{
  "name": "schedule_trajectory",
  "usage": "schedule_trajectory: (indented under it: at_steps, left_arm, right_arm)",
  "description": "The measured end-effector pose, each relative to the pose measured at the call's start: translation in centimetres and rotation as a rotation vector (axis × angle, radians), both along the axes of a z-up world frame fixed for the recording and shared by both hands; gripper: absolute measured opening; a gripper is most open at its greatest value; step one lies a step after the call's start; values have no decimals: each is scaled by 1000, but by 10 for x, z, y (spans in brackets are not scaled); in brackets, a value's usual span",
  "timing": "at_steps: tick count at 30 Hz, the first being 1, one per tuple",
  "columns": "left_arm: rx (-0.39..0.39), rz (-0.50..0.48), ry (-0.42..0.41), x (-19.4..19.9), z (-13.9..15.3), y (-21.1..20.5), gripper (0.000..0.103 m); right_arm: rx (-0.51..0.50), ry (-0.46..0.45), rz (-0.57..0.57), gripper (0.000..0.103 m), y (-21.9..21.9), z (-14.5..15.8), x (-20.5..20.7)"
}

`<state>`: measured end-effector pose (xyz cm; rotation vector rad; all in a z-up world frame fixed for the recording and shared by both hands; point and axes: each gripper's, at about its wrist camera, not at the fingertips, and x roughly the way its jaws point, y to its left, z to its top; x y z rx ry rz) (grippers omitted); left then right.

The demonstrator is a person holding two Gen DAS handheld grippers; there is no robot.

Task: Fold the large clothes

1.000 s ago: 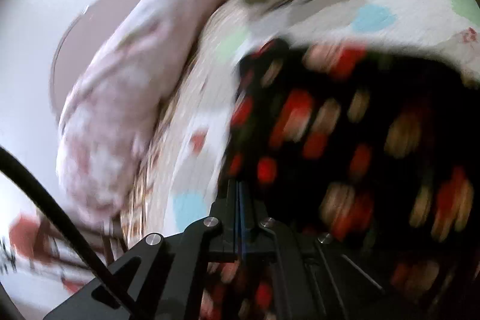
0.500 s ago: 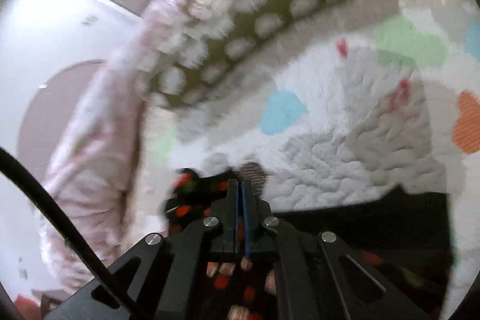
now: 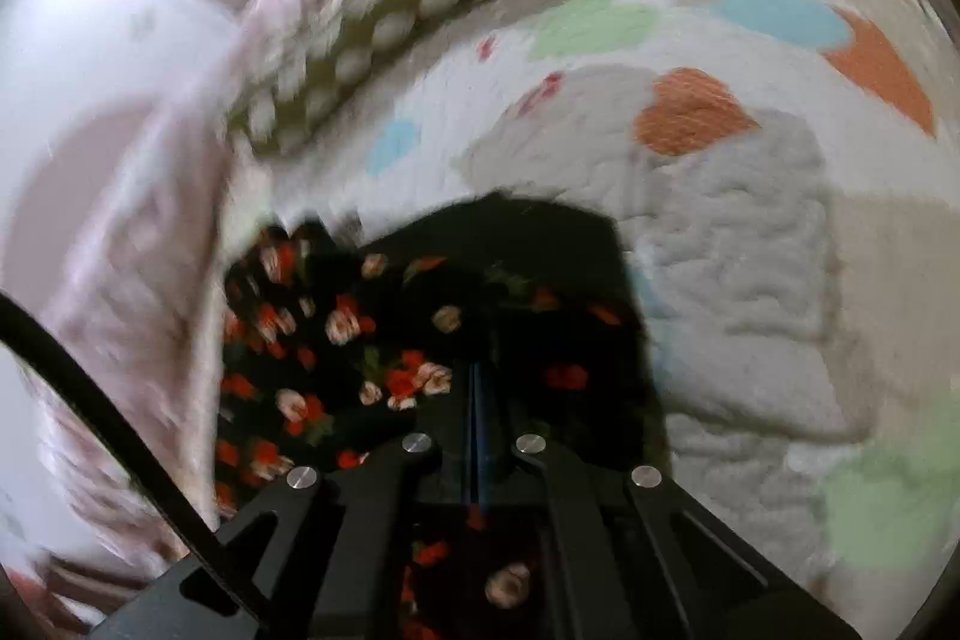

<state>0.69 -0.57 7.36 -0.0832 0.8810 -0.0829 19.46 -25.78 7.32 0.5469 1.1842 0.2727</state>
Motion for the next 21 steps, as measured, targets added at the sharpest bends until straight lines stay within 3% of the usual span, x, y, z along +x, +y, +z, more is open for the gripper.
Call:
schedule_trajectory:
  at_steps: [1,3,8,11,13,14,18,21]
  left_arm:
    - [7,1,2,0,0,0,75]
    - [15,2,5,1,1,-1,75]
    - [45,0,3,1,2,-5,75]
    - [62,-3,0,0,2,-6,75]
    - [68,-12,-3,0,1,-6,75]
    - [73,-17,-4,0,0,-7,77]
    - [83,-7,-13,-1,0,-8,80]
    - [39,-5,1,-3,3,-1,80]
  right_arm:
    - [-24,-21,-12,0,-3,9,-6]
    - [-35,-75,9,9,-3,32,-24]
    - [96,-158,127,11,1,66,-96]
    - [111,-150,175,11,5,55,-134]
    - [28,-118,190,11,9,31,-149]
    - [-14,-98,183,16,7,18,-154]
    - [139,-70,98,16,-15,-13,-157]
    - [79,-104,98,16,-7,-6,-160]
